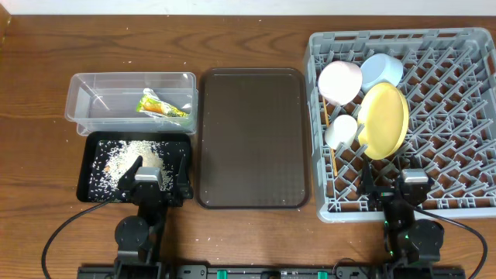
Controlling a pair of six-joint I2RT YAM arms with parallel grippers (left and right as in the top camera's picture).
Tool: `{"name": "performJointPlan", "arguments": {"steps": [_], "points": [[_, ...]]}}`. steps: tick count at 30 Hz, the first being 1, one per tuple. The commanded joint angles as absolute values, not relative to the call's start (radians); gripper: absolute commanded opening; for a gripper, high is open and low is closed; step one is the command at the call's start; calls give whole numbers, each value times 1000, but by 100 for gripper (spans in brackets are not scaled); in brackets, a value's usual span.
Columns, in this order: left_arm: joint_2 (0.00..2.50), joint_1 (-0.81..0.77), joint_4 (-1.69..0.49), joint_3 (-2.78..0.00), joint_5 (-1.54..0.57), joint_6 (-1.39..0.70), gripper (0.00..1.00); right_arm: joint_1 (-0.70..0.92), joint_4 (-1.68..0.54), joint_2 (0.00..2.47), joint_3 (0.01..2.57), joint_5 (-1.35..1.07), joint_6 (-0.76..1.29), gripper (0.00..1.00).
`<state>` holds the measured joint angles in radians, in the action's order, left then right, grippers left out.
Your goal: Sort waste into correct bins and load items into the dishwasher rack
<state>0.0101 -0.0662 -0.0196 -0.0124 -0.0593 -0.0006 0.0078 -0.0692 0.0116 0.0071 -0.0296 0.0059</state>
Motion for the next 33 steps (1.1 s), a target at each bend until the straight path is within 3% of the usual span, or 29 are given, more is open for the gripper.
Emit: {"name": "performJointPlan", "arguments": {"steps": [1,33], "points": [[1,-62,-67,-4,-51,-5,99,17,-73,5,5,-31,-9,99],[4,-62,-67,-4,-51,-6,99,17,-72,5,5,-31,-9,99]]}}
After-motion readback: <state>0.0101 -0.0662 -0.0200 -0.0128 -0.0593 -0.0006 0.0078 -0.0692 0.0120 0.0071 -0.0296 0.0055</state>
